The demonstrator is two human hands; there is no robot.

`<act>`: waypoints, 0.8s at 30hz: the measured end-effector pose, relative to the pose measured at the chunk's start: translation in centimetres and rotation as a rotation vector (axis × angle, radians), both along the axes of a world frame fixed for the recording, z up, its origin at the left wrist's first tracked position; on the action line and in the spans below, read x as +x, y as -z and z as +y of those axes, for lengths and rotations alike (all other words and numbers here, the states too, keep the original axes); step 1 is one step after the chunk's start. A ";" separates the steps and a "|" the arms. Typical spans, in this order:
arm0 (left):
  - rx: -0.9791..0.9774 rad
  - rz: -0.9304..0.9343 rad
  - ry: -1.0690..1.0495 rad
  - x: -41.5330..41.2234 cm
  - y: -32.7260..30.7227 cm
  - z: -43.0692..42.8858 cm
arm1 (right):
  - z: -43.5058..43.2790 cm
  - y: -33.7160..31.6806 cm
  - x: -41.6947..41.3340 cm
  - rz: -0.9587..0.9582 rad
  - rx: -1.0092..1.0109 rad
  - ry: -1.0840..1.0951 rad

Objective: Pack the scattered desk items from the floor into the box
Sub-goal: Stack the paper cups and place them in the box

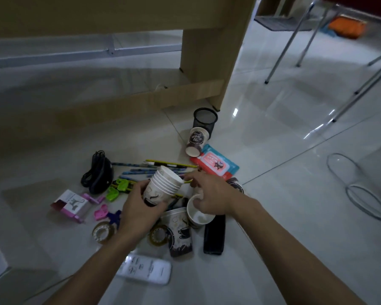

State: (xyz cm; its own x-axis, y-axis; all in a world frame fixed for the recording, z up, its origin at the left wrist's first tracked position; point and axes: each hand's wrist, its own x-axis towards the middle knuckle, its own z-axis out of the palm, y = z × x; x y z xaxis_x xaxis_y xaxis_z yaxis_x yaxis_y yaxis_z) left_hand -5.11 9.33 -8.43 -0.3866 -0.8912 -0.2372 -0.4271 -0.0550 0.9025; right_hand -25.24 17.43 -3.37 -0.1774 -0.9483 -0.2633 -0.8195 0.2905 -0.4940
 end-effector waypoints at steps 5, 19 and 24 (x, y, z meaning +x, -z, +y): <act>-0.024 -0.023 -0.016 0.1 0.5 0.6 | 0.5 0.4 0.0 0.111 0.017 -0.002; -0.062 -0.008 0.003 1.7 0.5 -0.1 | -3.6 -3.9 -2.7 -0.675 -0.375 0.853; -0.085 0.029 0.042 1.1 0.0 -0.2 | -5.3 -1.7 1.3 -0.417 -0.319 0.602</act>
State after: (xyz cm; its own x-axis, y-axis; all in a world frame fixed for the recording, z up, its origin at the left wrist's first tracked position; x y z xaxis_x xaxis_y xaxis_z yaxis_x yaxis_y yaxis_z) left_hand -3.99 9.17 -8.40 -0.4293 -0.8907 -0.1495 -0.4013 0.0399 0.9151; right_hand -23.96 12.17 -1.64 -0.6293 -0.7620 -0.1530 -0.2964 0.4173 -0.8591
